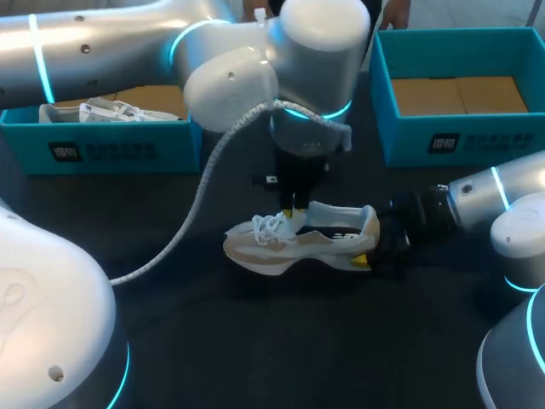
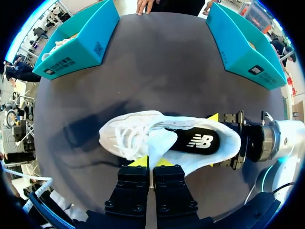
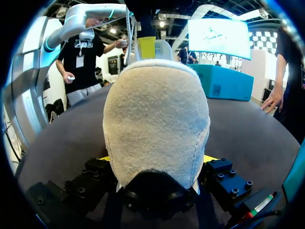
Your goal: Take the shoe out of the shoebox, open the shoe tongue, remove and reinsert the insole, then place the shoe into the shoebox
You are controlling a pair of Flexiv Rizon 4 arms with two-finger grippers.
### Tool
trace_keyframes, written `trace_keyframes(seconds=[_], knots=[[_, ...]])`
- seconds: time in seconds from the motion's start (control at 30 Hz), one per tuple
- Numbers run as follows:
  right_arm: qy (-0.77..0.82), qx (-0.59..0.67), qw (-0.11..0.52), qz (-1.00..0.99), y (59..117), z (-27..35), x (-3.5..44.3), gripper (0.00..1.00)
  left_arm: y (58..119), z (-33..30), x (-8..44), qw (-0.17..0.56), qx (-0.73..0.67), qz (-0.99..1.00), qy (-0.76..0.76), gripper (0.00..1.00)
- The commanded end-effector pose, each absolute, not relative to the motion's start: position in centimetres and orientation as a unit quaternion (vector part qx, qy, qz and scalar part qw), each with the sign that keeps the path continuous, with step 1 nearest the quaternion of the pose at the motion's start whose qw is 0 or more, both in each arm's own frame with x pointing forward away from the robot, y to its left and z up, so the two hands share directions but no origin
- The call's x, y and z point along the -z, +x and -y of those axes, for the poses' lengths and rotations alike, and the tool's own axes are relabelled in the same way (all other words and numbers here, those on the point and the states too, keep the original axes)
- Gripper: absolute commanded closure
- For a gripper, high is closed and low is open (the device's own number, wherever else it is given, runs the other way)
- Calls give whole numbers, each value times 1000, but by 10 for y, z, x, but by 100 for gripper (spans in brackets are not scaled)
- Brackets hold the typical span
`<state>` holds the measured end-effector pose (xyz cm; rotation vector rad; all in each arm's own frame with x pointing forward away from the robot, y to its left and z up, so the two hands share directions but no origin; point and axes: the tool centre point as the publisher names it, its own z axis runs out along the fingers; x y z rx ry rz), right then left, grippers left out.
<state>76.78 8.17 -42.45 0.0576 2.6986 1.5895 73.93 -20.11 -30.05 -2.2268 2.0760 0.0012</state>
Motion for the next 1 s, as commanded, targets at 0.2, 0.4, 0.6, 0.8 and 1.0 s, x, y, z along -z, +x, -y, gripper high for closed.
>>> trace_keyframes(seconds=[0.2,0.4,0.6,0.8,1.0], knots=[[19,-506,5,-862,769,-83,425,100,734,161,293,38,32,-669,-742,100],[19,-506,5,-862,769,-83,425,100,732,142,307,45,16,-657,-753,100],[19,-506,5,-862,769,-83,425,100,737,126,326,57,-6,-643,-763,100],[19,-506,5,-862,769,-83,425,100,741,117,350,66,-22,-637,-768,98],[19,-506,5,-862,769,-83,425,100,747,114,368,72,-26,-633,-770,68]])
